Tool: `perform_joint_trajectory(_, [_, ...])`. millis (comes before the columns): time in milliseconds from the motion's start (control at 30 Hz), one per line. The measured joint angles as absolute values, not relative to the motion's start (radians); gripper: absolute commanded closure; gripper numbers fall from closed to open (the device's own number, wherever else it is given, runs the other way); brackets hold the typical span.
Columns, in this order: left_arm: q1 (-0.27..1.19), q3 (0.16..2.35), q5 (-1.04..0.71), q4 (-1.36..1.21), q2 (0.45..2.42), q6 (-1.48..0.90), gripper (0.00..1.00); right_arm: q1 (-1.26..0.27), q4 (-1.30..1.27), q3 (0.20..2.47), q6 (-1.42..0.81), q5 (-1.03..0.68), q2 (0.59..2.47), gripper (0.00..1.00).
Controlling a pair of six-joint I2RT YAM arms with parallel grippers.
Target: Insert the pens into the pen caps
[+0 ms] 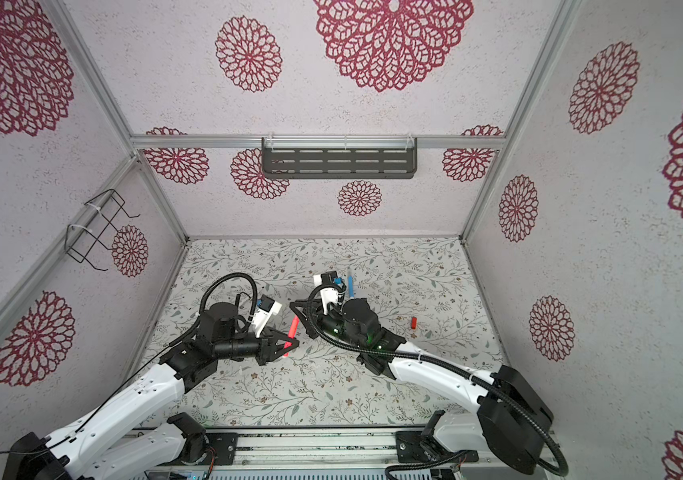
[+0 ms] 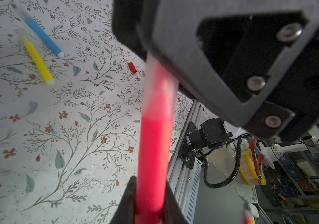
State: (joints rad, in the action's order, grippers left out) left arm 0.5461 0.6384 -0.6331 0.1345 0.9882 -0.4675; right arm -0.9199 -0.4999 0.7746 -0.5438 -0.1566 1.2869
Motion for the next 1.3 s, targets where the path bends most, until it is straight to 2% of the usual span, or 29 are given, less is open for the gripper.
perform_joint_trajectory(633, [0.529,0.638,-0.685,0.022,0.987,-0.490,1.00,-0.904,-0.324,0.925,-0.403,-0.222,1.277,1.00])
perform_joint_trajectory(867, [0.529,0.621,-0.682,-0.044,0.987,-0.491,1.00,-0.868,-0.266,0.975,-0.381,-0.295,1.277,0.75])
perform_joint_trajectory(967, [0.518,0.604,-0.611,-0.100,0.977,-0.532,1.00,-0.843,-0.189,0.989,-0.350,-0.383,1.272,0.51])
perform_joint_trajectory(1033, [0.466,0.604,-0.533,-0.163,0.973,-0.561,1.00,-0.838,-0.130,0.969,-0.345,-0.483,1.259,0.43])
perform_joint_trajectory(1100, [0.439,0.603,-0.474,-0.206,0.964,-0.580,1.00,-0.823,-0.113,0.951,-0.358,-0.556,1.245,0.39])
perform_joint_trajectory(1300, [0.443,0.570,-0.411,-0.257,0.923,-0.607,1.00,-0.735,-0.121,0.959,-0.379,-0.640,1.167,0.38])
